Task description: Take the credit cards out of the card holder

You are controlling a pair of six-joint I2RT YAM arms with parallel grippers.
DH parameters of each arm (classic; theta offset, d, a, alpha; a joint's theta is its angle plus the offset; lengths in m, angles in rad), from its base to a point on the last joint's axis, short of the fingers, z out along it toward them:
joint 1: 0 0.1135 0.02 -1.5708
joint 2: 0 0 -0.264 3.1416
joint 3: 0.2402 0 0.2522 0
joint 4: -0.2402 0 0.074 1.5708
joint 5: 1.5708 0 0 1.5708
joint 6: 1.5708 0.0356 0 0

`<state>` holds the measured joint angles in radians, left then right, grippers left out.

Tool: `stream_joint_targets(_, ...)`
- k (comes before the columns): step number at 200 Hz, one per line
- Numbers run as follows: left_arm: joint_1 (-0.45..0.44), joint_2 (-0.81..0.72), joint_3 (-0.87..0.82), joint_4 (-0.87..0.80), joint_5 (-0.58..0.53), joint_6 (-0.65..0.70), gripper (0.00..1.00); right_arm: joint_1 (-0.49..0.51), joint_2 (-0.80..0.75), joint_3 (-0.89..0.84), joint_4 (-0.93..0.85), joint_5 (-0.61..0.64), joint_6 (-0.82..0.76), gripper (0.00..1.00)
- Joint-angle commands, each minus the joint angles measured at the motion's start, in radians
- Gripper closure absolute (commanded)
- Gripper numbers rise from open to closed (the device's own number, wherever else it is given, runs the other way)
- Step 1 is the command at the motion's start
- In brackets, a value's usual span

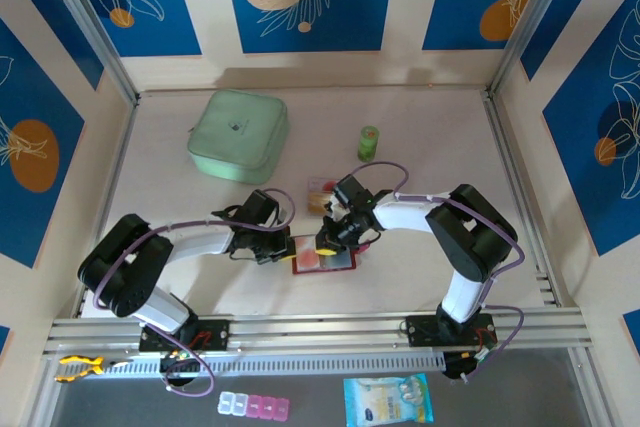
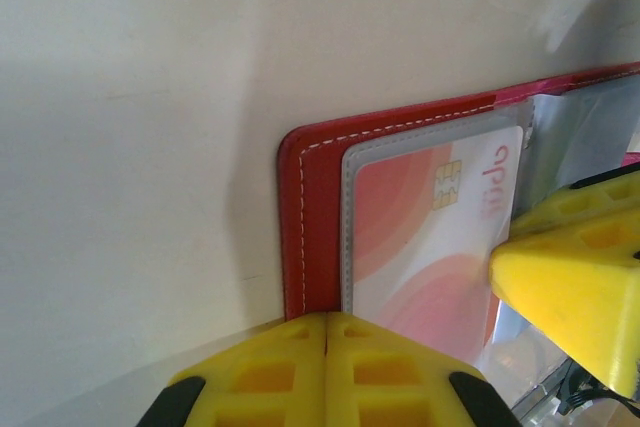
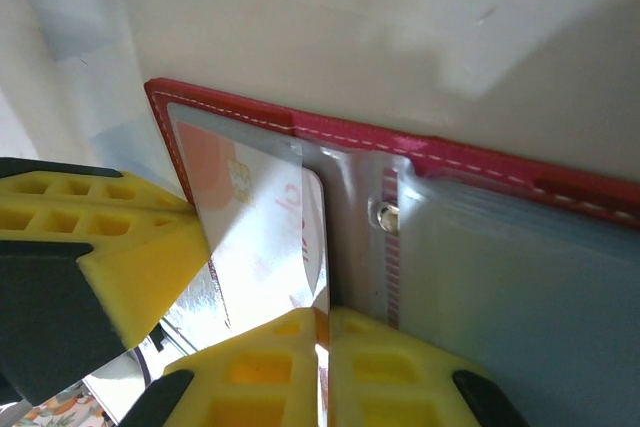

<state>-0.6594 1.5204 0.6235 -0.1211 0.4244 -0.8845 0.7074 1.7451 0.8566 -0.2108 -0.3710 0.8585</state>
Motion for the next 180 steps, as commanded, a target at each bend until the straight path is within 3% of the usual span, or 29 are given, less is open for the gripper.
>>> stream_joint_targets(1,-0.006,-0.001,0.019,-0.041,-0.015,0.001,0.98,0.001,-0.014,-0.02,0.027,-0.033,0.013,0.91)
stream_joint_targets(127,-0.007,-0.003,0.026,0.004,0.024,-0.028,0.98,-0.005,-0.02,-0.034,0.027,-0.027,0.007,0.93)
stream_joint_targets(180,-0.008,0.049,0.009,-0.091,-0.023,0.033,0.99,-0.016,-0.066,-0.064,0.035,-0.006,0.008,0.98)
